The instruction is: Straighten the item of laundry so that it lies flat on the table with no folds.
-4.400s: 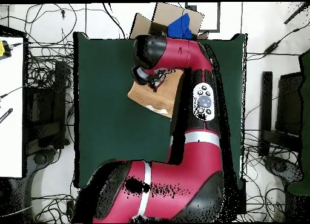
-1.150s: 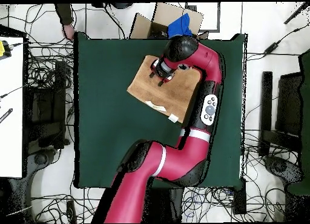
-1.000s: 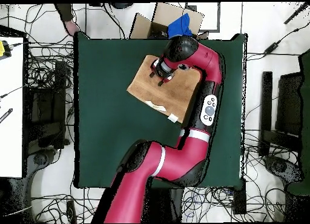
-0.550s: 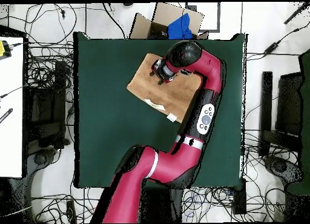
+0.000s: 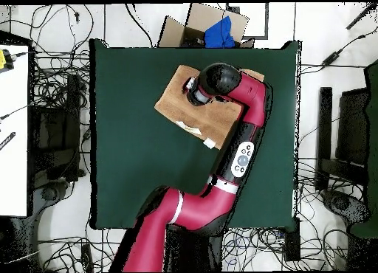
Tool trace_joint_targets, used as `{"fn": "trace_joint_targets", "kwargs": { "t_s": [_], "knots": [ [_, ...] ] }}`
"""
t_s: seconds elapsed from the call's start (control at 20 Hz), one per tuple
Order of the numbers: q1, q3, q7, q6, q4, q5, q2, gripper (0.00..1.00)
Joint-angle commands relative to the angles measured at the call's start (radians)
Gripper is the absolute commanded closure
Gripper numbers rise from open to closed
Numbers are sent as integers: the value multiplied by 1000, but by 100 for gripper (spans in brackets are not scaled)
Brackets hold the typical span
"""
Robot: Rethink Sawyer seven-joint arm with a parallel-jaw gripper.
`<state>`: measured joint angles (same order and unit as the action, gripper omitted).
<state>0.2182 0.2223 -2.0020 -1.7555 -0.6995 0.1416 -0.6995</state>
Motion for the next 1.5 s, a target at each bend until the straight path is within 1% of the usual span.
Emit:
{"fn": "trace_joint_targets", "kwargs": {
  "t_s": [0.05, 0.25, 0.6, 0.85, 0.95, 1.2, 1.25, 1.35, 1.45, 1.5],
  "knots": [
    [13, -58, 375, 506, 138, -208, -338, 0],
    [26, -90, 387, 508, 127, -177, -353, 0],
    [46, -150, 374, 474, 102, -155, -371, 0],
    [56, -190, 376, 496, 70, -141, -394, 0],
    [61, -206, 376, 499, 73, -131, -392, 0],
    [70, -257, 405, 521, 58, -106, -396, 0],
    [74, -280, 400, 482, 70, -106, -381, 0],
    [77, -306, 402, 441, 59, -116, -373, 0],
    [80, -335, 402, 405, 51, -119, -361, 0],
    [82, -344, 406, 406, 44, -115, -362, 0]
  ]
}}
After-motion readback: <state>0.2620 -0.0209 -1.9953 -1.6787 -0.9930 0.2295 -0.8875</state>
